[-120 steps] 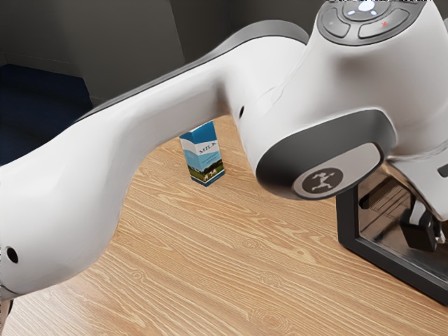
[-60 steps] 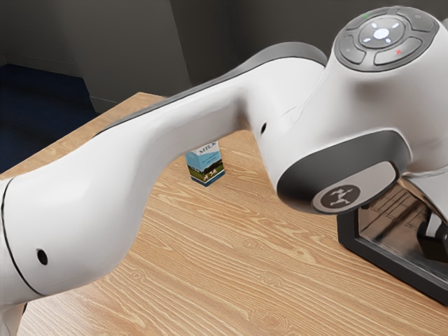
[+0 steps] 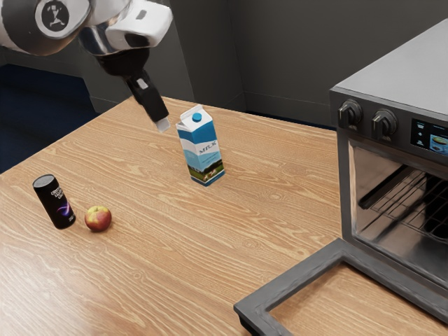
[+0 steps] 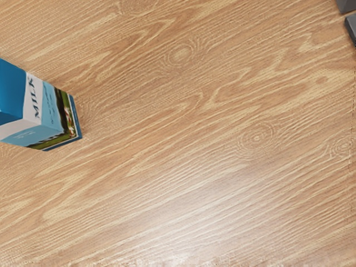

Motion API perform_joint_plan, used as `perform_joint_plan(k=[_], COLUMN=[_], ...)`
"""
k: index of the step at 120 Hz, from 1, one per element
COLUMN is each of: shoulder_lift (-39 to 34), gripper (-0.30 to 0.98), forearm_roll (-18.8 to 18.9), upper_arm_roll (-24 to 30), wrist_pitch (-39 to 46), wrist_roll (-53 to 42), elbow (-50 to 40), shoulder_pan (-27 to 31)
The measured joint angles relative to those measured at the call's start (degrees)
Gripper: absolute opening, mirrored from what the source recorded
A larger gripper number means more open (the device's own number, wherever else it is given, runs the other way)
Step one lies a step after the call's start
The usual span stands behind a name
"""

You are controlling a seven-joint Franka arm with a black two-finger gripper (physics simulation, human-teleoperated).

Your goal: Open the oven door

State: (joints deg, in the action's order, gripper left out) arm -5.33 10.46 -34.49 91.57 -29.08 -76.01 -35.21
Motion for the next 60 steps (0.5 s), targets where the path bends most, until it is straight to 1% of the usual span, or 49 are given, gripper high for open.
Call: perform_joint_plan(k=[4, 10, 23, 44, 60], shoulder_lift=[3.33, 6.36, 8.53, 9.02, 9.03], gripper=[0.68, 0.68, 0.68, 0.69, 0.69], forearm_roll=[-1.92, -4.77, -8.36, -10.52, -11.0], upper_arm_roll=[-1.27, -2.21, -2.72, -2.86, -2.87], wrist_pitch=[-1.05, -2.27, -4.06, -5.54, -6.07], wrist_roll=[1.32, 3.15, 6.65, 11.2, 13.88], elbow=[-0.36, -1.12, -1.55, -1.49, -1.44], shoulder_pan=[-0.03, -0.01, 0.06, 4.5, 4.69])
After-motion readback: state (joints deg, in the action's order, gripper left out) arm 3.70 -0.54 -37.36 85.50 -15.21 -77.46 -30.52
